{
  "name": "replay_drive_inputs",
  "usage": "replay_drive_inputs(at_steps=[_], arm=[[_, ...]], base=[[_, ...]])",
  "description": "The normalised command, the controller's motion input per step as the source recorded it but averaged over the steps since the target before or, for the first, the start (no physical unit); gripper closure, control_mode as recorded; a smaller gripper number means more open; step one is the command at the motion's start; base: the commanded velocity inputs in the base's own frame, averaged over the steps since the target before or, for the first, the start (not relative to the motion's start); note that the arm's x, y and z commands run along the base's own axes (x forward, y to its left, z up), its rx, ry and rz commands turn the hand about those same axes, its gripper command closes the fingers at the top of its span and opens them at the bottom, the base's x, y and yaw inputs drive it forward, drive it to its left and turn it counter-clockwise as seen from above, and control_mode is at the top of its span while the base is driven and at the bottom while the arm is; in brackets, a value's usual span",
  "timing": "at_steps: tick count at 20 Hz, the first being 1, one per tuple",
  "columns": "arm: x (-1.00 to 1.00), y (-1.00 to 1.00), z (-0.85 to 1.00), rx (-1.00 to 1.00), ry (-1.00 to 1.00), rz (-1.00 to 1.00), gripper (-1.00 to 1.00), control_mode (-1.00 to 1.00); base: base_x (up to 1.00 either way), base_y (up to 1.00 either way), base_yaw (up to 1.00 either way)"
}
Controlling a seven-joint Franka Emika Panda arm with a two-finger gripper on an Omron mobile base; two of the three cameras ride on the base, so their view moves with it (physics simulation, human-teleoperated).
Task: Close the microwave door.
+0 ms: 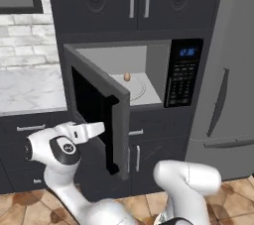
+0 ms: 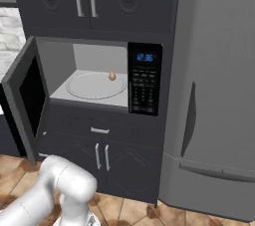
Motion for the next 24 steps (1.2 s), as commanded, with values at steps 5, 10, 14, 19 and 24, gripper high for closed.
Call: replay_drive_inputs(at_steps=[5,10,14,19,24], arm=[[0.84,-1.00,0.00,0.01,0.00,0.52,-1.00,-1.00],[0.79,-1.00,0.01,0.01,0.00,0.47,-1.00,-1.00],[0.82,-0.94,0.19,0.10,0.07,0.38,-1.00,-1.00],[0.98,-0.46,0.34,0.12,0.27,0.24,-1.00,-1.00],[0.75,-0.03,0.46,0.08,0.25,0.13,-1.00,-1.00]], base=[[0.00,0.00,0.00],[0.00,0.00,0.00],[0.00,0.00,0.00],[0.00,0.00,0.00],[0.00,0.00,0.00]])
